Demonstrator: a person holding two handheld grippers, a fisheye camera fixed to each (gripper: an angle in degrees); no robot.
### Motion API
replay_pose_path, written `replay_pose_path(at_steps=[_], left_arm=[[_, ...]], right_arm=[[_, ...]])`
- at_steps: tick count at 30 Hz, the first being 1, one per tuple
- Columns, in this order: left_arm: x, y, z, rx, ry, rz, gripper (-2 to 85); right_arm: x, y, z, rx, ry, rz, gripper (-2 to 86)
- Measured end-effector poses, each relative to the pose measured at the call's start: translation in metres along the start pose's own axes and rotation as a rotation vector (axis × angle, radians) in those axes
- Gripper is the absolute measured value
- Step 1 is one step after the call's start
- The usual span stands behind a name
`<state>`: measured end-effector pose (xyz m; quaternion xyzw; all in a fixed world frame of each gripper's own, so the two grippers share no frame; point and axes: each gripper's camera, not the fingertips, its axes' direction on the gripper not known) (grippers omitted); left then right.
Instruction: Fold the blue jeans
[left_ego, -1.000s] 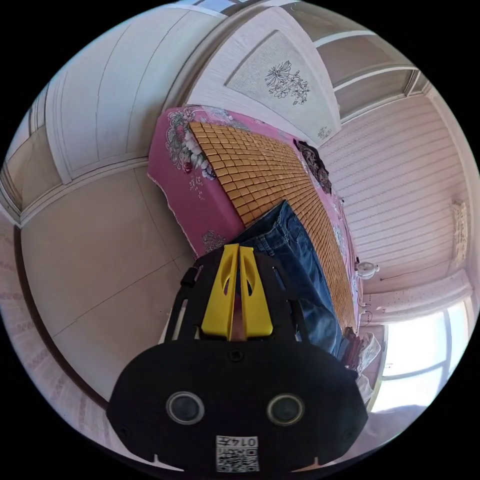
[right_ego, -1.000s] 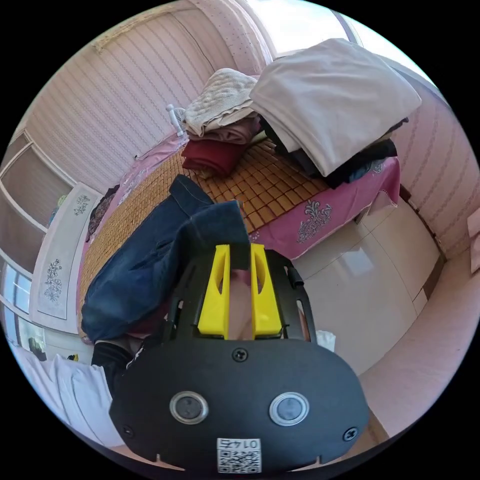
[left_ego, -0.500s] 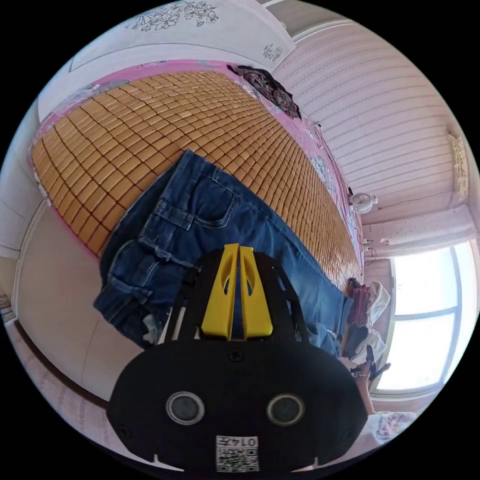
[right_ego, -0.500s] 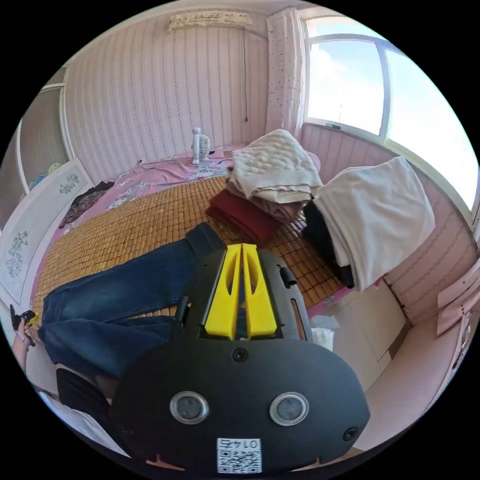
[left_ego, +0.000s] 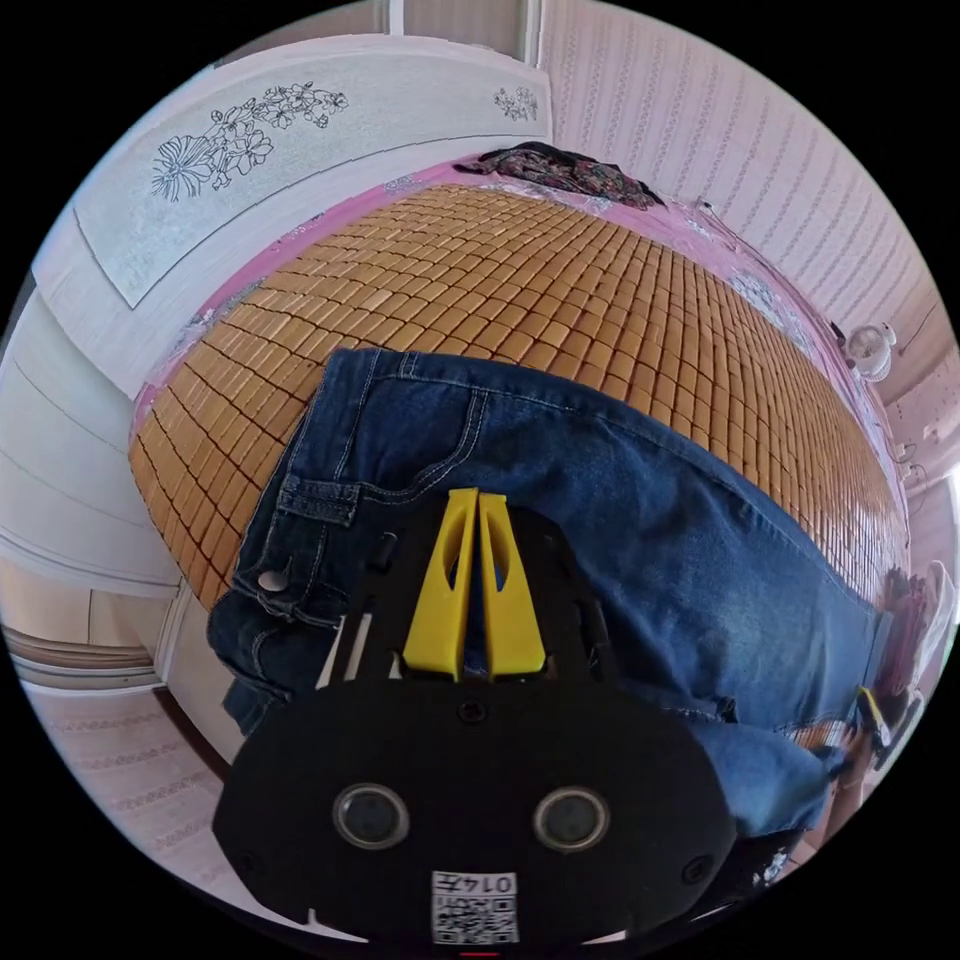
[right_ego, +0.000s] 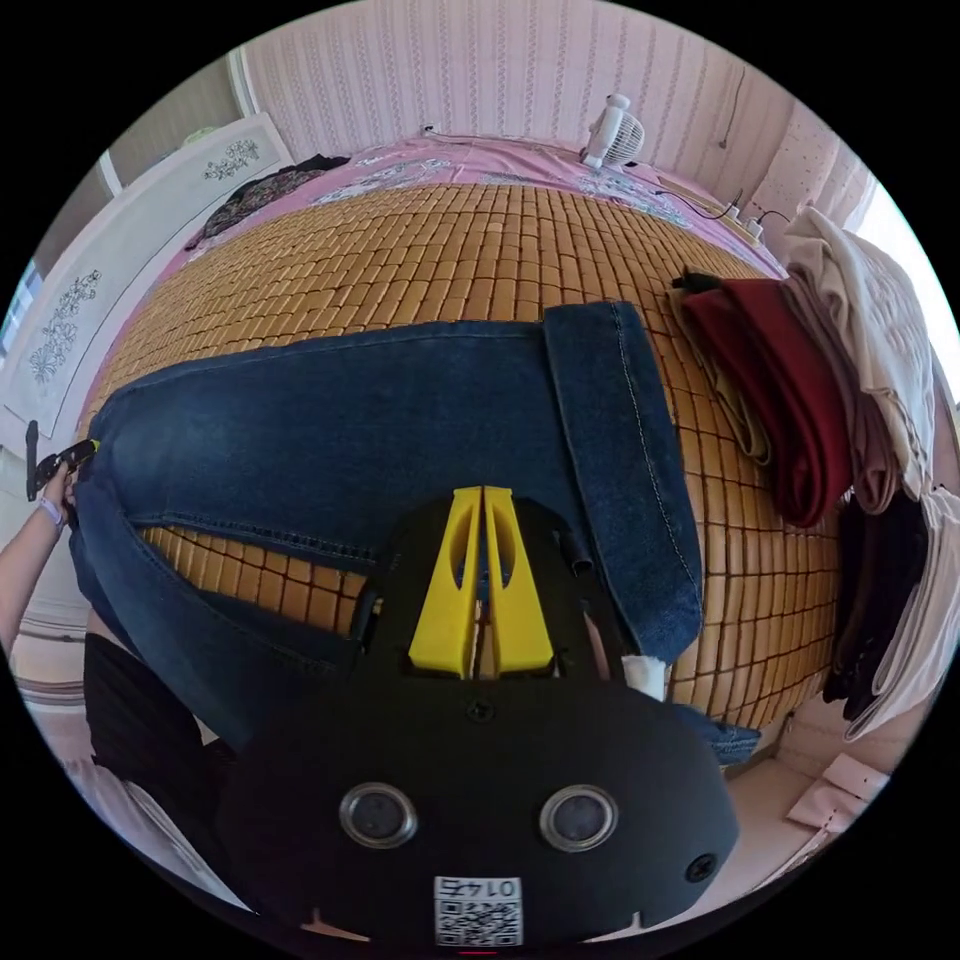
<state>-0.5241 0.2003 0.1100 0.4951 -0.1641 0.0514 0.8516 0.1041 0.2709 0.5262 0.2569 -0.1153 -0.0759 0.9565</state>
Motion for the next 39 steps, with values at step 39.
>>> replay_pose_path(at_steps=[39], left_arm=[[0.161,0.092,-0.04,0.054,0.502,0.612,4.0]], right_arm=[[0.219,0.118,-0.079,0.028,-0.168,0.371,0.9]])
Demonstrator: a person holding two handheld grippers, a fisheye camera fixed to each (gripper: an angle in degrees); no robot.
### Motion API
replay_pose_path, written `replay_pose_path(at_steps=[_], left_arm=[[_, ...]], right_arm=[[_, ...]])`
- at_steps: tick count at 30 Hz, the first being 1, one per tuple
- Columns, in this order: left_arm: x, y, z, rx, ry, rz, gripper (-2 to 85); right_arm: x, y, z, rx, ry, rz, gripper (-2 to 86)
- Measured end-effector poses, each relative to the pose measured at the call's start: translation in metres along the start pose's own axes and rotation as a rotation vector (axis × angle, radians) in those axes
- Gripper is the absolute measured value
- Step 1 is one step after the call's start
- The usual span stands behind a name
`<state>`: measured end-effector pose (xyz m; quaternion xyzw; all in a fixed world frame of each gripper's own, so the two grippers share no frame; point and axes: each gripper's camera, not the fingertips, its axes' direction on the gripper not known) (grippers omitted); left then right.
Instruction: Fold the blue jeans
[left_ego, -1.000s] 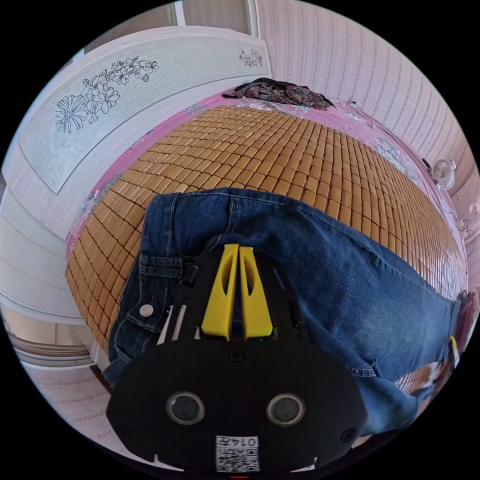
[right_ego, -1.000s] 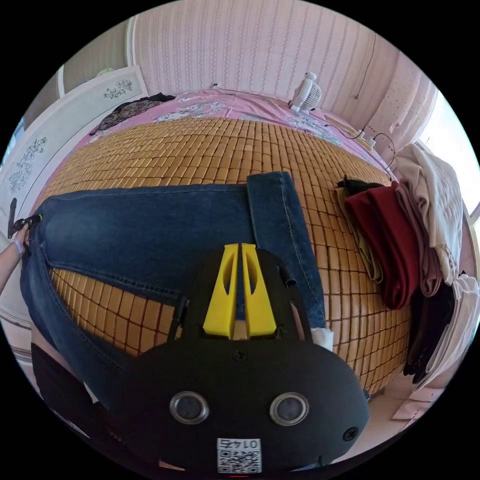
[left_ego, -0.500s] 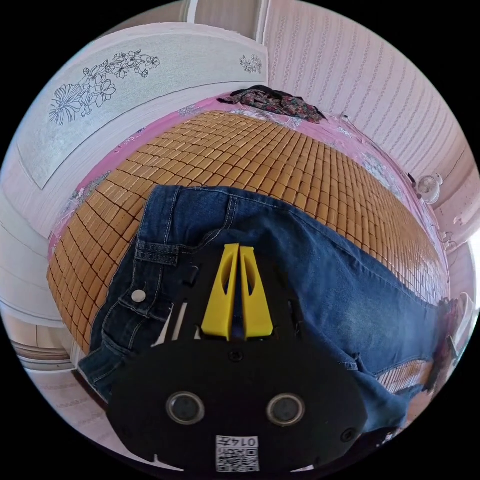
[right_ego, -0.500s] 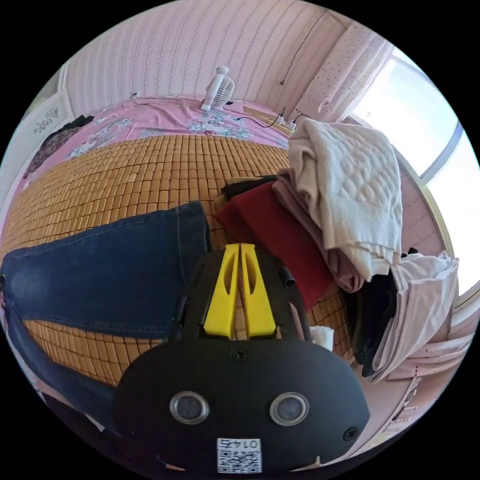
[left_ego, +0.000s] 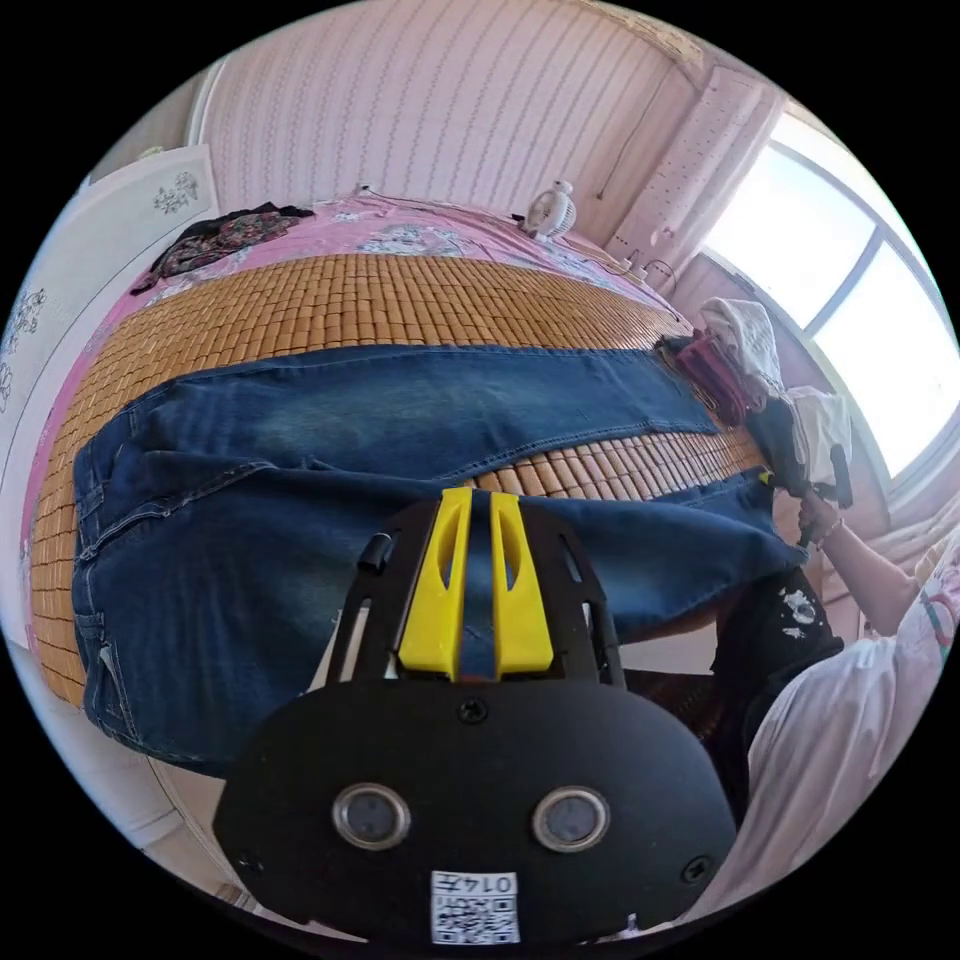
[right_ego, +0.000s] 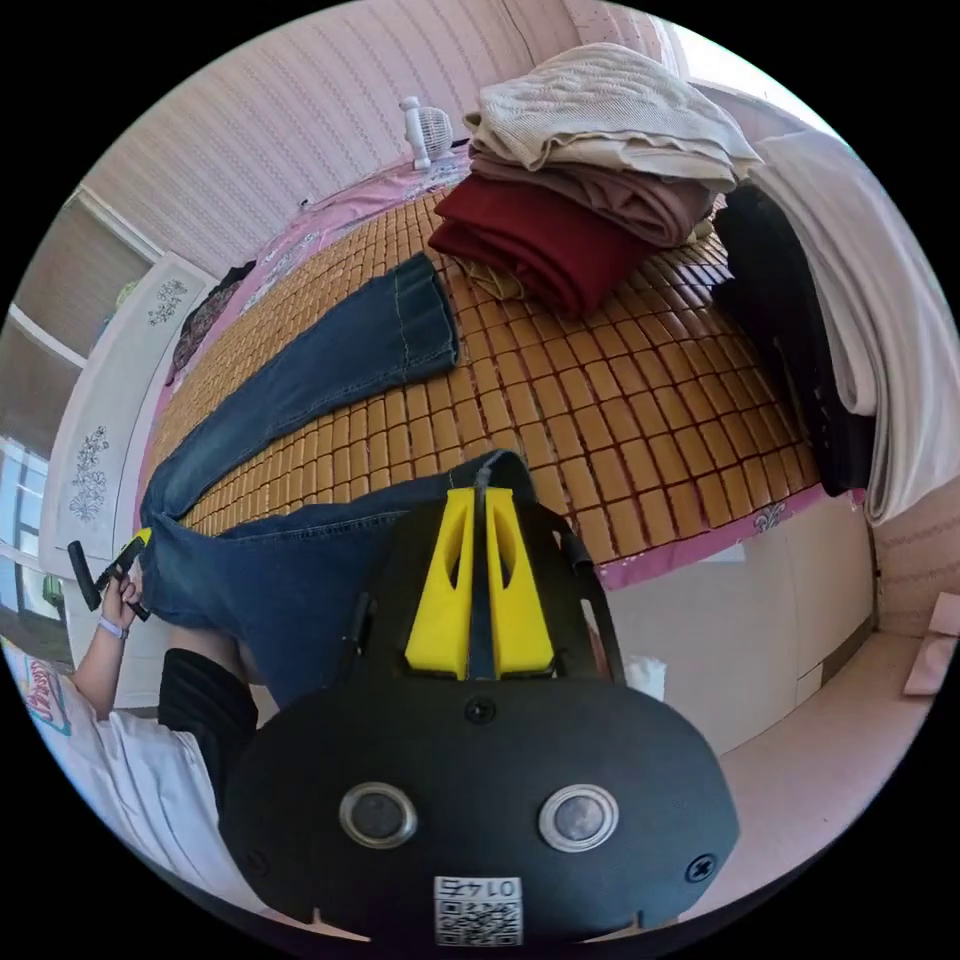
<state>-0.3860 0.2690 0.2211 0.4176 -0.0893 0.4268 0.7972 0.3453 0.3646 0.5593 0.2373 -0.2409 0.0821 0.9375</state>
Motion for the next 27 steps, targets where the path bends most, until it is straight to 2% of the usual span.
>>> replay_pose_path(at_steps=[5,9,12,15,18,21,23,27], left_arm=[[0.033,0.002,-0.012,0.011,0.115,0.044,4.9],[0.038,0.002,-0.011,0.02,0.104,0.015,5.8],[0.041,0.006,0.005,-0.053,0.158,-0.014,6.1],[0.049,0.017,0.024,-0.133,0.168,-0.01,6.1],[0.057,0.028,0.048,-0.207,0.151,0.0,6.0],[0.059,0.039,0.076,-0.318,0.124,-0.018,4.1],[0.055,0.051,0.078,-0.264,0.067,-0.036,1.3],[0.043,0.061,0.076,-0.249,0.095,-0.068,-0.4]], right_arm=[[0.002,-0.044,-0.066,0.158,-0.077,-0.104,1.1],[0.028,-0.083,-0.045,0.092,-0.101,0.057,4.5],[0.038,-0.062,-0.055,0.121,-0.098,0.072,6.2],[0.06,-0.019,-0.071,0.144,0.004,0.076,9.9],[0.104,0.029,-0.079,0.108,0.017,0.206,13.0],[0.152,0.081,-0.076,0.066,-0.156,0.399,13.9],[0.172,0.105,-0.071,0.063,-0.3,0.485,14.5],[0.193,0.12,-0.061,0.082,-0.573,0.572,10.8]])
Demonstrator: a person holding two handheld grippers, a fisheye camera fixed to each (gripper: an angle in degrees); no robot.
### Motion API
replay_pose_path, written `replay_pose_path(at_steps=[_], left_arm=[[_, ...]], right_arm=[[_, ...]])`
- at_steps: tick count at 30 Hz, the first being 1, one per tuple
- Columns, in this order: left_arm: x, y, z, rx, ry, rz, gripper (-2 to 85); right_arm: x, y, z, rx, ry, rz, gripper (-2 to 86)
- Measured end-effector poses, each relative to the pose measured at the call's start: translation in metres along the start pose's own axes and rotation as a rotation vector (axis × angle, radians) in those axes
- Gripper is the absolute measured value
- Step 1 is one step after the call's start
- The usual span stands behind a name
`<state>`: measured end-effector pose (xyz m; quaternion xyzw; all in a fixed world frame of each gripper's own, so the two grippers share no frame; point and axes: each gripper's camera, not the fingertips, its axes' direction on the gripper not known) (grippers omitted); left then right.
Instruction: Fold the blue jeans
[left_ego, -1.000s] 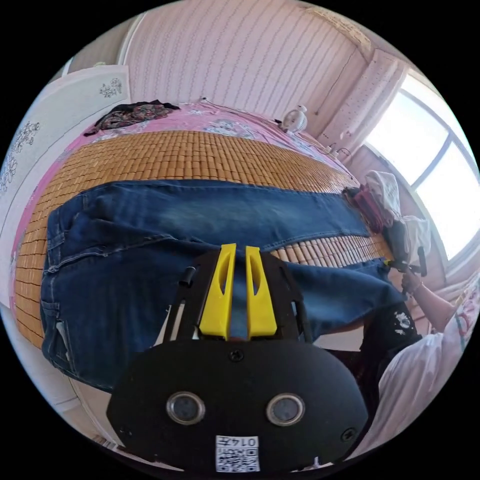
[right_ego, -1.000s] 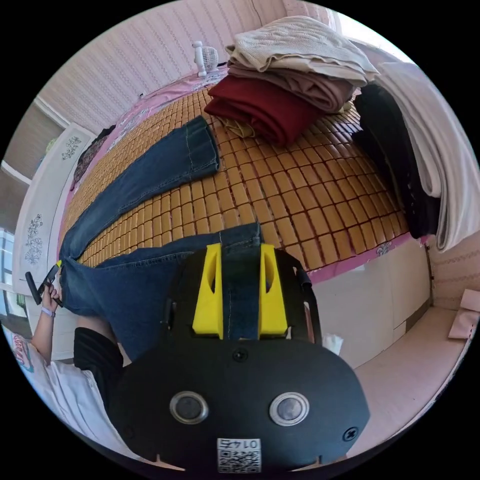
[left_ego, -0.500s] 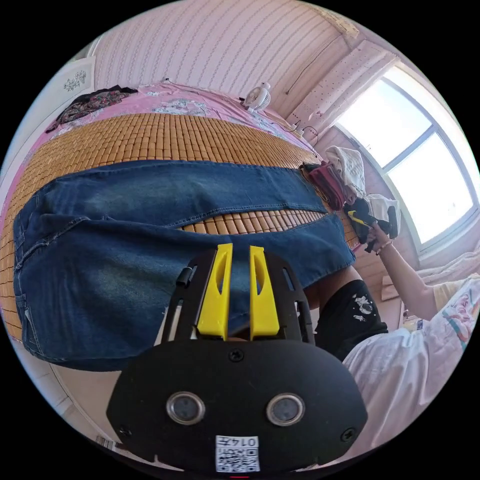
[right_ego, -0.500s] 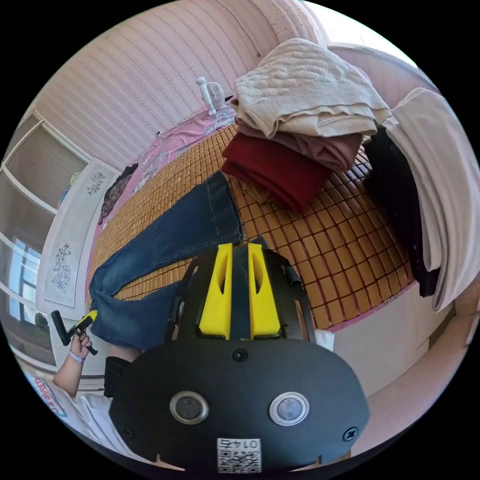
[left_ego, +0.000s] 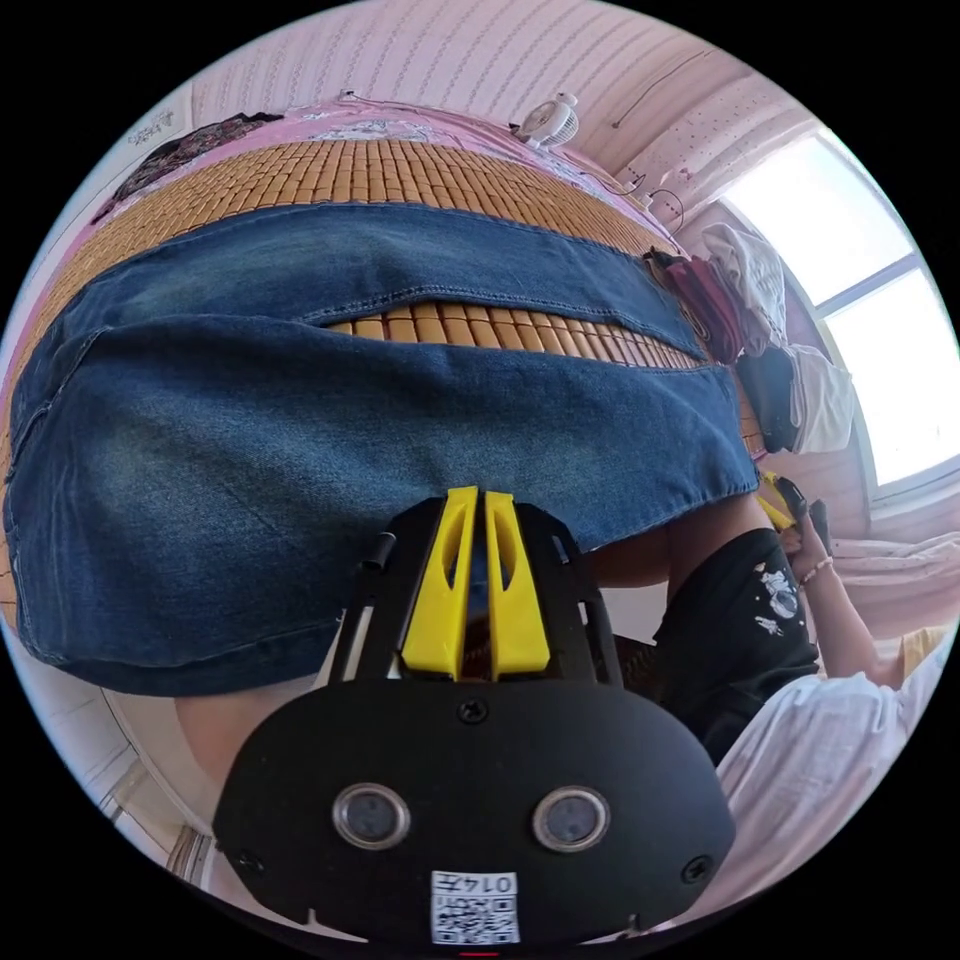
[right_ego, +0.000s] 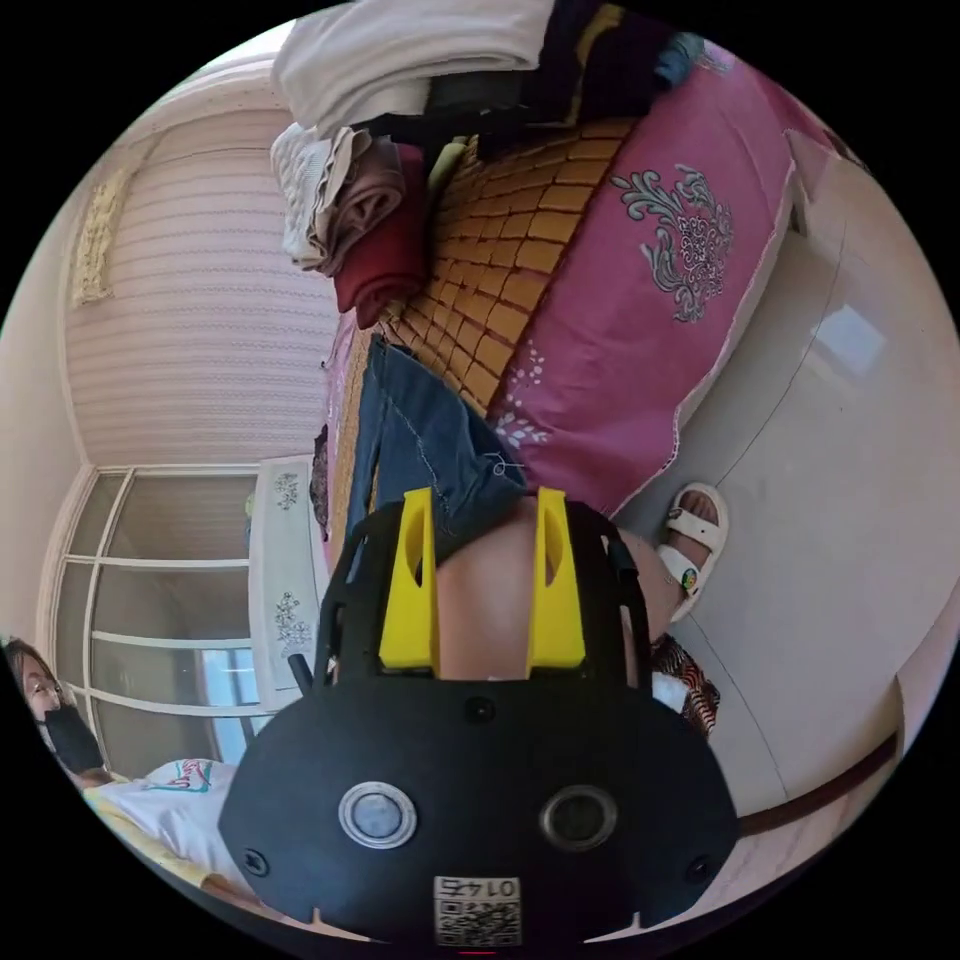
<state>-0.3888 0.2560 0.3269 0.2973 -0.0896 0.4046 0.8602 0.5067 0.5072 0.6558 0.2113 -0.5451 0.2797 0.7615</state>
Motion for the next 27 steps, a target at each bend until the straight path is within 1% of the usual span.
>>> replay_pose_path(at_steps=[1,3,5,7,9,11,12,13,15,16,17,18,20,21,23,26,27], left_arm=[[-0.002,0.001,0.0,-0.011,-0.001,0.013,-0.7],[-0.004,0.003,0.0,-0.038,0.007,0.043,-0.9],[-0.006,0.006,-0.001,-0.061,-0.019,0.07,-0.9],[-0.01,0.008,-0.003,-0.077,-0.025,0.065,-0.9],[-0.015,0.013,-0.007,-0.074,0.0,0.068,-0.9],[-0.031,0.025,-0.02,0.007,0.078,0.055,-0.9],[-0.038,0.029,-0.023,0.031,0.101,0.032,-0.8],[-0.056,0.037,-0.03,0.074,0.15,-0.031,-0.7],[-0.087,0.053,-0.042,0.135,0.217,-0.154,-0.2],[-0.11,0.068,-0.054,0.197,0.237,-0.253,0.7],[-0.134,0.087,-0.07,0.281,0.229,-0.356,2.3],[-0.145,0.098,-0.078,0.328,0.222,-0.409,3.4],[-0.194,0.147,-0.106,0.487,0.203,-0.631,6.2],[-0.205,0.159,-0.11,0.512,0.202,-0.677,6.6],[-0.244,0.207,-0.125,0.571,0.178,-0.859,7.7],[-0.276,0.255,-0.14,0.636,0.139,-1.01,8.7],[-0.28,0.262,-0.142,0.648,0.131,-1.029,9.0]], right_arm=[[-0.007,-0.003,-0.001,0.0,-0.009,-0.012,7.9],[-0.028,-0.006,-0.003,-0.002,0.039,-0.071,3.8],[-0.062,-0.007,-0.01,-0.005,0.049,-0.186,2.8],[-0.116,0.006,-0.039,0.071,-0.014,-0.419,2.1],[-0.137,0.015,-0.056,0.113,0.013,-0.517,1.8],[-0.13,0.013,-0.056,0.092,0.067,-0.501,1.7],[-0.111,0.007,-0.047,0.03,0.141,-0.417,1.6],[-0.089,0.005,-0.034,-0.041,0.195,-0.321,1.5],[-0.071,0.014,-0.024,-0.076,0.216,-0.277,1.5],[-0.066,0.023,-0.023,-0.057,0.233,-0.279,1.5],[-0.064,0.027,-0.024,-0.046,0.233,-0.278,1.5],[-0.059,0.033,-0.026,-0.034,0.214,-0.27,1.5],[-0.052,0.038,-0.028,-0.04,0.201,-0.245,1.5],[-0.051,0.04,-0.029,-0.048,0.206,-0.237,1.5],[-0.058,0.044,-0.029,-0.058,0.236,-0.26,1.5],[-0.081,0.051,-0.025,-0.076,0.321,-0.331,1.5],[-0.091,0.052,-0.023,-0.08,0.349,-0.351,1.5]])
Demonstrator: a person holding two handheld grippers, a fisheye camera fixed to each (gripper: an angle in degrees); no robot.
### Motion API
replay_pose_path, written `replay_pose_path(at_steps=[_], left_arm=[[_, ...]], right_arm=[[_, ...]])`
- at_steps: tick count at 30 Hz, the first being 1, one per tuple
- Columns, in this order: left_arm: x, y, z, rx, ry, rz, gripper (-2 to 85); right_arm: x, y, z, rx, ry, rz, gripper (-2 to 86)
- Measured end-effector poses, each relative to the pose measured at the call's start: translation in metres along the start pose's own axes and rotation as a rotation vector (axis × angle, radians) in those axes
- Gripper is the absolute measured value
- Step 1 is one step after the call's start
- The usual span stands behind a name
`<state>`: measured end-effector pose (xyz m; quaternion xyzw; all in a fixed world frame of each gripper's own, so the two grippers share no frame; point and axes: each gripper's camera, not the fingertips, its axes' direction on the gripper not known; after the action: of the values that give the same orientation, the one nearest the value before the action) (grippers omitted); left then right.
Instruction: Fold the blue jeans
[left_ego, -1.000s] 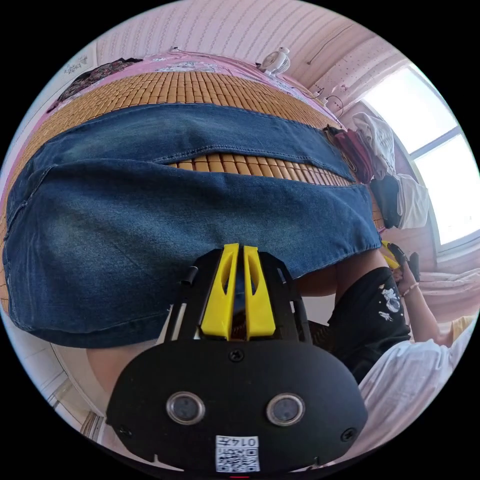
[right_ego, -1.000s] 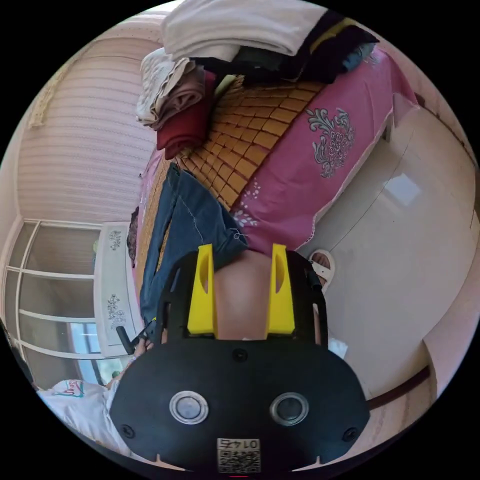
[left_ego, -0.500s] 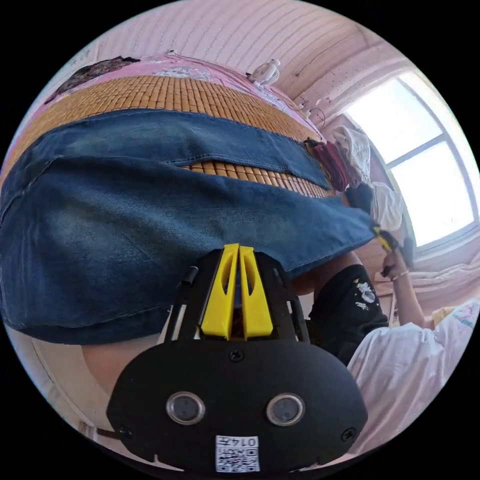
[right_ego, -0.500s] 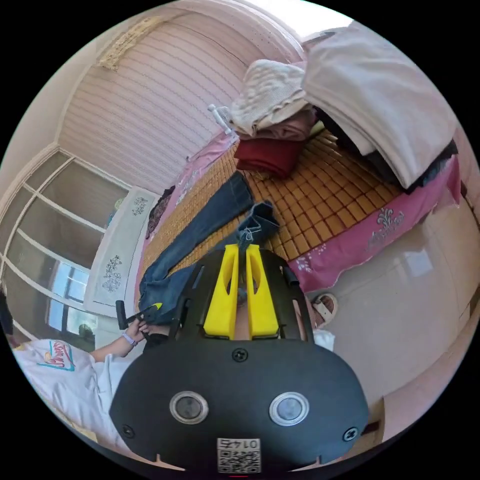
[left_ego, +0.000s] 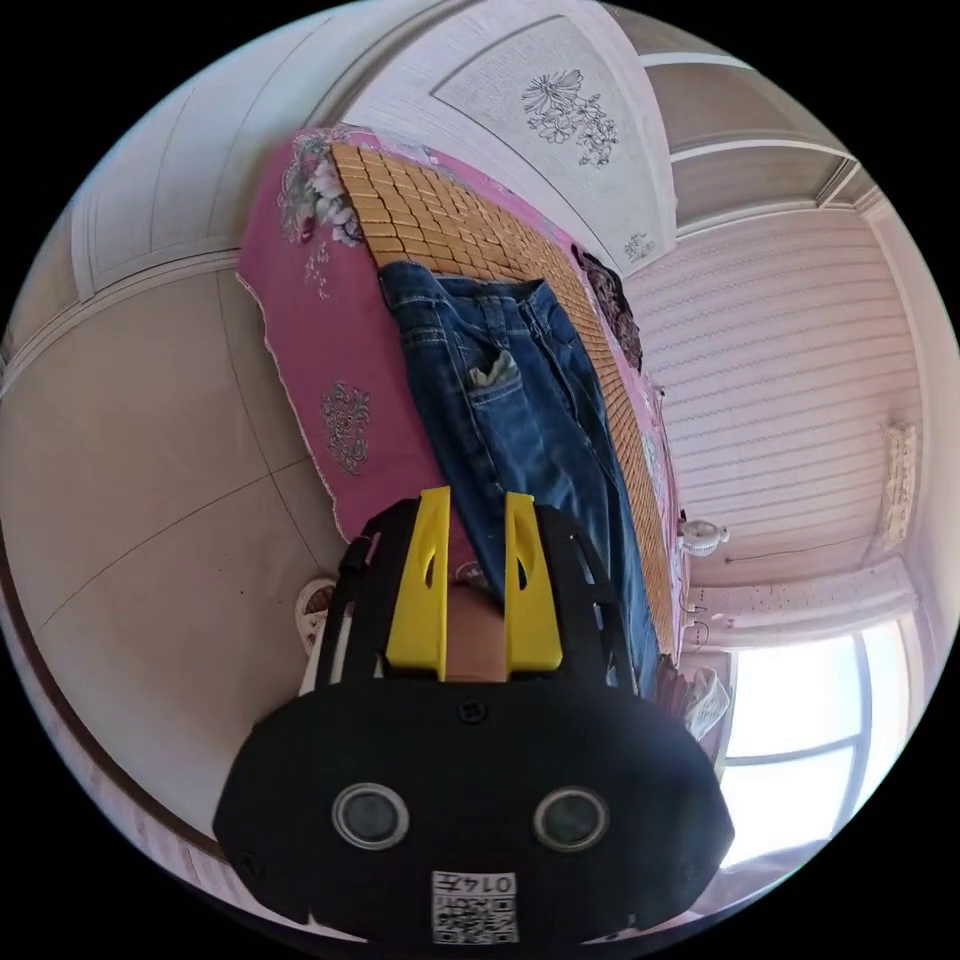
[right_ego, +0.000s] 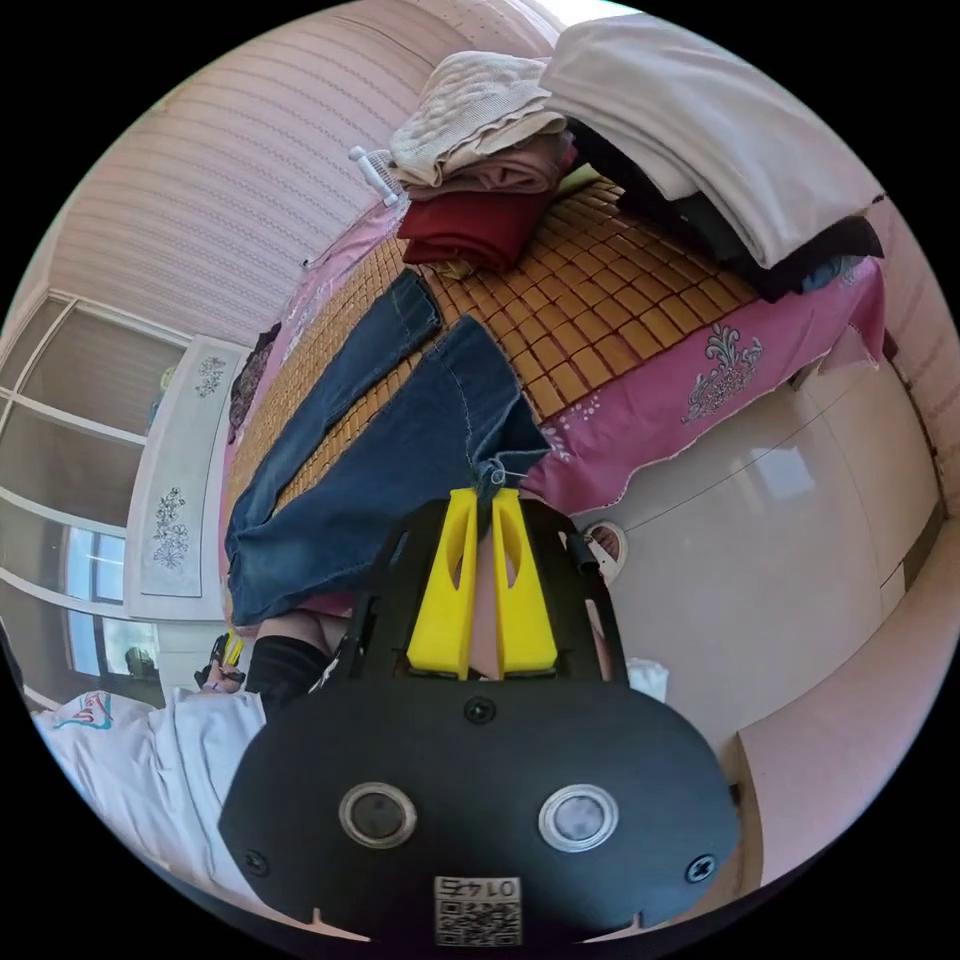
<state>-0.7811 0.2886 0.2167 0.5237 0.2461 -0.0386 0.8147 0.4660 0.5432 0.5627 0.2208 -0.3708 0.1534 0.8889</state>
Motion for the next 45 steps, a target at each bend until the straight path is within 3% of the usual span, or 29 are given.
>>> replay_pose_path(at_steps=[7,10,16,18,20,25,30,39,45], left_arm=[[-0.026,-0.033,-0.004,0.113,-0.073,-0.054,17.6],[-0.029,-0.048,0.007,0.116,-0.035,-0.076,14.9],[-0.027,-0.079,0.02,-0.106,-0.22,0.011,3.2],[-0.023,-0.086,0.009,-0.135,-0.206,0.055,1.2],[-0.018,-0.084,-0.03,0.012,-0.085,0.2,0.2],[-0.093,-0.064,-0.056,-0.009,-0.054,-0.11,-0.2],[-0.09,-0.051,-0.079,0.0,-0.07,0.004,-0.1],[-0.036,-0.053,-0.099,-0.019,-0.105,0.19,-0.1],[0.016,-0.068,-0.102,0.036,0.04,0.242,0.0]], right_arm=[[-0.069,-0.024,-0.021,0.03,0.035,-0.111,1.5],[-0.091,-0.021,-0.037,0.112,-0.01,-0.128,1.5],[-0.094,-0.008,-0.034,0.071,0.088,-0.088,1.4],[-0.094,-0.001,-0.036,0.085,0.076,-0.07,1.3],[-0.094,0.01,-0.036,0.098,0.068,-0.068,1.3],[-0.065,0.042,0.001,0.002,0.118,0.049,1.3],[-0.059,0.05,0.01,-0.009,0.116,0.064,1.3],[-0.118,0.015,0.021,-0.005,0.22,-0.169,1.4],[-0.178,-0.051,0.031,0.084,0.277,-0.329,1.7]])
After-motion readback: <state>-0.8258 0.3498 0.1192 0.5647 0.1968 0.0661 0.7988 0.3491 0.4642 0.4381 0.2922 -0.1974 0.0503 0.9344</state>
